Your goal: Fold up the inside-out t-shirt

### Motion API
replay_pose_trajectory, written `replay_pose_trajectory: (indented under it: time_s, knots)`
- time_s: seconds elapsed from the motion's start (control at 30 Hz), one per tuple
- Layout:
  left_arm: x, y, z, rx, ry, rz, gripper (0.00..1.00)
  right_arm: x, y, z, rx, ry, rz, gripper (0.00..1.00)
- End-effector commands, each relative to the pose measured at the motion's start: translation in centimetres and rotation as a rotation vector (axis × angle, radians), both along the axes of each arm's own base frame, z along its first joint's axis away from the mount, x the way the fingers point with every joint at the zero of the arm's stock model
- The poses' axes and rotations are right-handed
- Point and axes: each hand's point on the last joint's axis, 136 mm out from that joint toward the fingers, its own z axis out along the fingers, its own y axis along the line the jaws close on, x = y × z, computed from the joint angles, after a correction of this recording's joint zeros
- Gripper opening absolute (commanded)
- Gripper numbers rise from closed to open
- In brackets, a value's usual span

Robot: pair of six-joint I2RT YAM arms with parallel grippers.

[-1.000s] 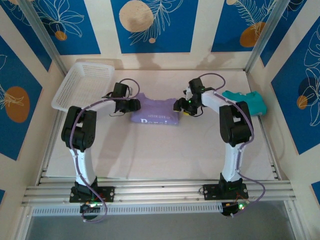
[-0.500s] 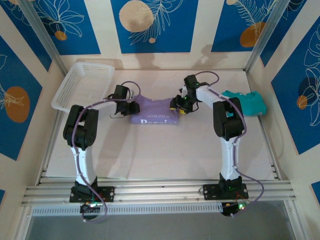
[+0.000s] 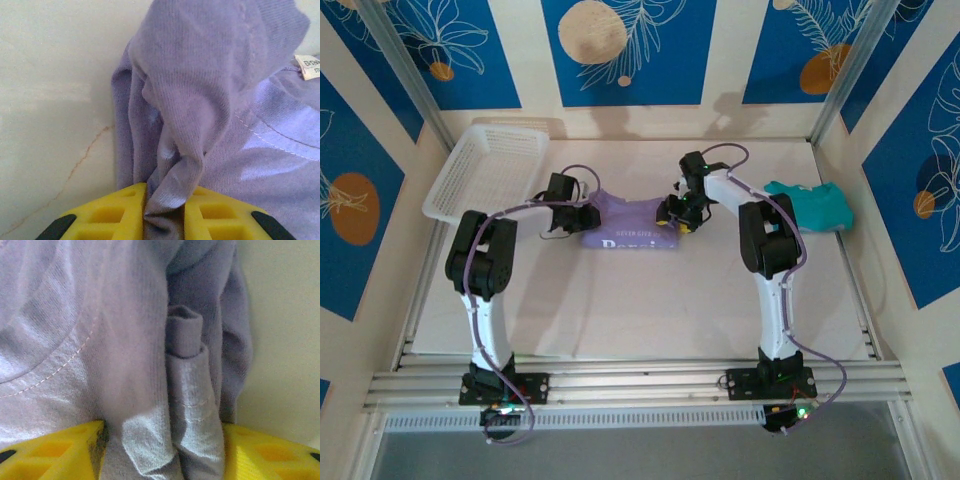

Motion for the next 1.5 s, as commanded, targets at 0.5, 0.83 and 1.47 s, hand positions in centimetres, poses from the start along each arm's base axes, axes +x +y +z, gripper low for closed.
replay_pose_trajectory:
  time_s: [0.5, 0.83, 1.47]
  knots:
    - [-1.1, 0.3, 1.0, -0.034, 0.010, 0.006, 0.32, -0.2, 1.4, -0.5, 0.105, 0.047, 0.057, 0.14]
    - [-1.5, 3.3, 5.6, 0.029, -0.089, 0.071, 0.61, -0.2, -5.6, 8.6, -0.075, -0.275, 0.134, 0.03]
    - [-7.9, 2.0, 10.1, -0.177, -0.156, 0.057, 0.62, -0.7, -23.1, 18.5, -0.563, -0.425, 0.226, 0.00]
